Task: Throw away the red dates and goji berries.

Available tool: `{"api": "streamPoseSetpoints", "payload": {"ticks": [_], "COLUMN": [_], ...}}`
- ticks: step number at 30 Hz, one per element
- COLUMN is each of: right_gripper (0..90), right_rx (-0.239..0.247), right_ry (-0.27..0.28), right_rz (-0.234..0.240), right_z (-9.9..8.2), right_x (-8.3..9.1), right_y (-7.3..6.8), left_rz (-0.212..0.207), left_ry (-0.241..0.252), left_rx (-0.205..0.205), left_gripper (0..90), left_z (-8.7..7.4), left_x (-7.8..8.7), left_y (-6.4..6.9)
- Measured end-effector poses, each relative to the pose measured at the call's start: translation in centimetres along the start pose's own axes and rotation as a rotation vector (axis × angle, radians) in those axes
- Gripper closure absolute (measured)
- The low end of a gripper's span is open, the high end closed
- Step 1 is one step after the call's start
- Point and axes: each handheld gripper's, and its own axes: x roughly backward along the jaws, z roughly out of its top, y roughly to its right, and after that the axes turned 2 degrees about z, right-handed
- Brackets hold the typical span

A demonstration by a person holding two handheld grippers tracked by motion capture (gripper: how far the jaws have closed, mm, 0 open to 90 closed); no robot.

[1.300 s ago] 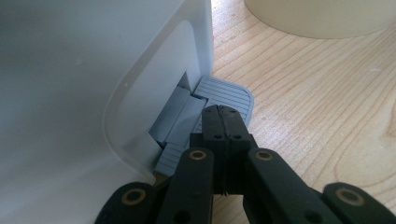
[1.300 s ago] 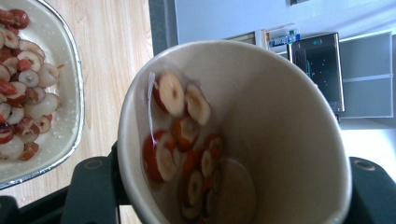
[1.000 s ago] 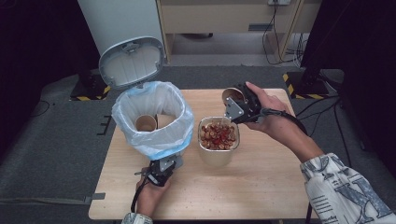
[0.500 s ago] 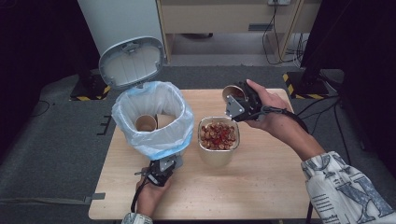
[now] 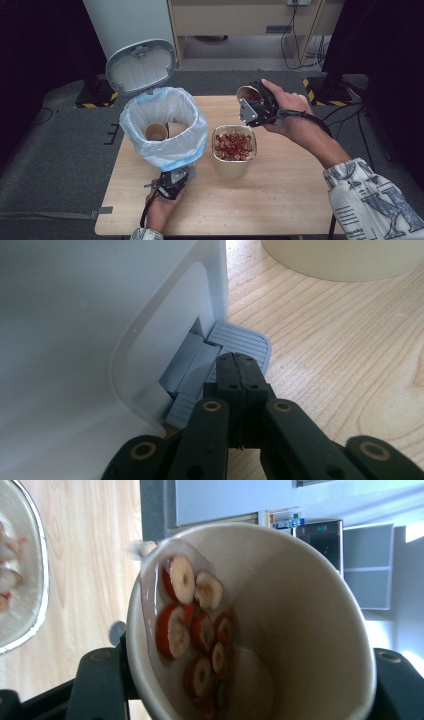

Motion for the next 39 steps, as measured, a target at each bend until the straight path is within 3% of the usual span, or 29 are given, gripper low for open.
{"api": "streamPoseSetpoints", "payload": {"ticks": [3, 5, 23, 25, 26, 27, 28, 29, 39], "right_gripper": [35.5, 35.5, 35.6, 35.6, 35.6, 35.7, 35.7, 35.7, 35.7], "right_rx": [0.017, -0.014, 0.008, 0.052, 0.052, 0.143, 0.143, 0.176, 0.162], "right_ry": [-0.012, 0.002, -0.014, -0.029, -0.029, -0.062, -0.062, -0.07, -0.071], "right_rz": [-0.006, 0.004, -0.016, -0.029, -0.029, -0.054, -0.054, -0.062, -0.054], "right_z": [0.2, 0.1, 0.0, 0.3, 0.3, 0.7, 0.7, 0.9, 0.7], "right_x": [0.0, 0.1, 0.4, 0.4, 0.4, 0.3, 0.3, 0.3, 0.2], "right_y": [0.1, 0.4, 1.2, 1.2, 1.2, 0.8, 0.8, 0.7, 0.8], "left_rz": [0.0, 0.0, -0.003, -0.002, -0.002, -0.002, -0.002, -0.001, -0.002], "left_ry": [0.0, 0.001, 0.0, 0.0, 0.0, -0.001, -0.001, 0.001, 0.003], "left_rx": [0.0, 0.0, -0.002, -0.001, -0.001, -0.001, -0.001, 0.0, 0.002], "left_gripper": [89.8, 89.8, 89.8, 89.8, 89.8, 89.8, 89.8, 89.8, 89.8], "left_z": [0.0, 0.0, 0.0, 0.0, 0.0, 0.0, 0.0, 0.0, 0.0], "left_x": [0.0, 0.0, 0.0, 0.0, 0.0, 0.0, 0.0, 0.0, 0.0], "left_y": [0.0, 0.0, 0.0, 0.0, 0.0, 0.0, 0.0, 0.0, 0.0]}}
